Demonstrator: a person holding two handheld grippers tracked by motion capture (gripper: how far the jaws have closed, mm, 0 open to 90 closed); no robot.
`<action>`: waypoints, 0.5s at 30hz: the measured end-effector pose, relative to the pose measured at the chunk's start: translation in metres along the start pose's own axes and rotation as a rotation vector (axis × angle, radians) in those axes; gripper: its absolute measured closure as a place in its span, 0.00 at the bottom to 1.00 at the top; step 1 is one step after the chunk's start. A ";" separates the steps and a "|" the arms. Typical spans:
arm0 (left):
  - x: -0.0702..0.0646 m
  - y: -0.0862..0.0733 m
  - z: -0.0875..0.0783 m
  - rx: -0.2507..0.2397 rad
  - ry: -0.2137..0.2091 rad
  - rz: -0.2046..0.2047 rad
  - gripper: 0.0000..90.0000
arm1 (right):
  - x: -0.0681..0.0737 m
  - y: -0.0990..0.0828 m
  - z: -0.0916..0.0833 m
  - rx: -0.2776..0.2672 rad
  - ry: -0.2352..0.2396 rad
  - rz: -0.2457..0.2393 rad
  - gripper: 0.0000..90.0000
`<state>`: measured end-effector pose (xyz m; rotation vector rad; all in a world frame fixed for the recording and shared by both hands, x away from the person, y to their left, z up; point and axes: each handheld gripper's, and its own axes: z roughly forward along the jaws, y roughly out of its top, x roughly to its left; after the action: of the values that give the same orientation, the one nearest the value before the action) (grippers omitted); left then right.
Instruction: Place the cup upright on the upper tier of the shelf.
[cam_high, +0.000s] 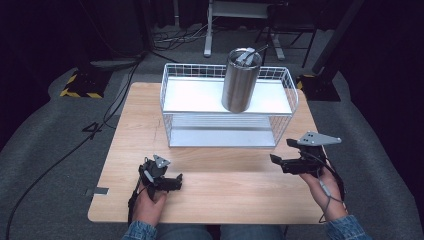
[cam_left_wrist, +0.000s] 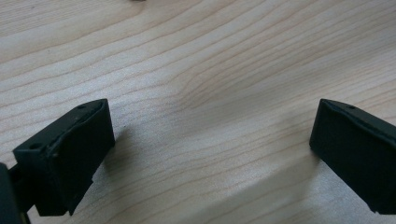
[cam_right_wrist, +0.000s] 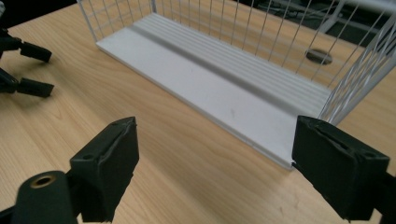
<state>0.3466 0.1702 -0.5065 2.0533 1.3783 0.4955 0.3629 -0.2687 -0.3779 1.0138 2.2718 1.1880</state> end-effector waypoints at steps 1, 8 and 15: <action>0.000 0.000 0.000 0.000 0.001 0.000 0.00 | 0.000 -0.004 0.002 0.009 0.002 0.006 0.17; 0.000 0.000 0.000 0.000 0.000 0.001 0.00 | -0.003 -0.031 0.017 0.079 0.002 0.030 0.17; 0.000 0.000 0.000 0.000 0.000 0.000 0.00 | -0.003 -0.055 0.028 0.121 0.005 0.060 0.17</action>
<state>0.3466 0.1702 -0.5065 2.0533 1.3782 0.4950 0.3591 -0.2762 -0.4389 1.1319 2.3571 1.0883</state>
